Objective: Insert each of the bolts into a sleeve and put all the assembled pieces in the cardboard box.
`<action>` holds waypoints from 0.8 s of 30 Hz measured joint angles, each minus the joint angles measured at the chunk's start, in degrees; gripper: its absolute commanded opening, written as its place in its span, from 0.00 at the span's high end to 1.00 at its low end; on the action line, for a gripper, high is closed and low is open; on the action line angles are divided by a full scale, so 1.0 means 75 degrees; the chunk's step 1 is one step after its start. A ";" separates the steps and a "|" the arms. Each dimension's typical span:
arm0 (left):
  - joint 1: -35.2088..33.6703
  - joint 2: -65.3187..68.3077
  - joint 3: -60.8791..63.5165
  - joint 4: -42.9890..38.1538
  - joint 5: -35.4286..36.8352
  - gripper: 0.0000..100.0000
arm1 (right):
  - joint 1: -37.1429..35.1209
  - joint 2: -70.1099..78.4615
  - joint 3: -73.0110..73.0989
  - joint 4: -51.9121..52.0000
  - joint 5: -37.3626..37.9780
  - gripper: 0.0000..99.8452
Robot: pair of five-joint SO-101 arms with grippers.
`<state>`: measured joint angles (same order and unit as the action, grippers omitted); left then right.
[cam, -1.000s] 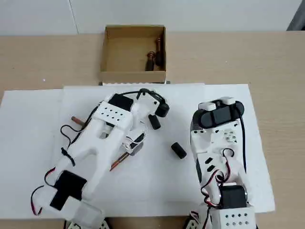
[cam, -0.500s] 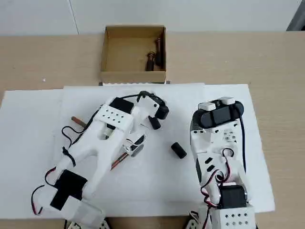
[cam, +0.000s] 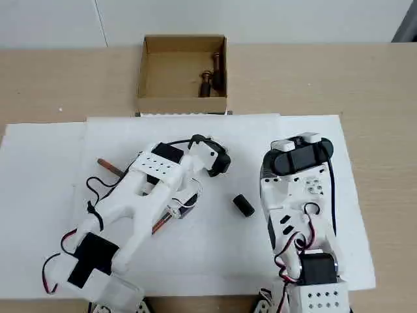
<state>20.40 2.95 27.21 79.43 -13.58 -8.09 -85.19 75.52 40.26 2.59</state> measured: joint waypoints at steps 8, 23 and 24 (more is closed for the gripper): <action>-0.0070 0.0023 -0.0867 0.0375 0.0481 0.99 | 0.0000 0.0000 -0.0188 0.0000 0.0000 1.00; -0.0047 -0.0258 -0.4935 0.2637 0.0680 0.99 | -0.0621 -0.0047 -0.0867 0.0785 0.0000 1.00; -0.0035 -0.0469 -0.4947 0.2661 0.0539 0.99 | -0.0668 -0.0047 -0.0867 0.0809 0.0000 1.00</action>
<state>20.13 -0.57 -9.89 99.38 -9.54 -13.10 -85.54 69.01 46.33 2.59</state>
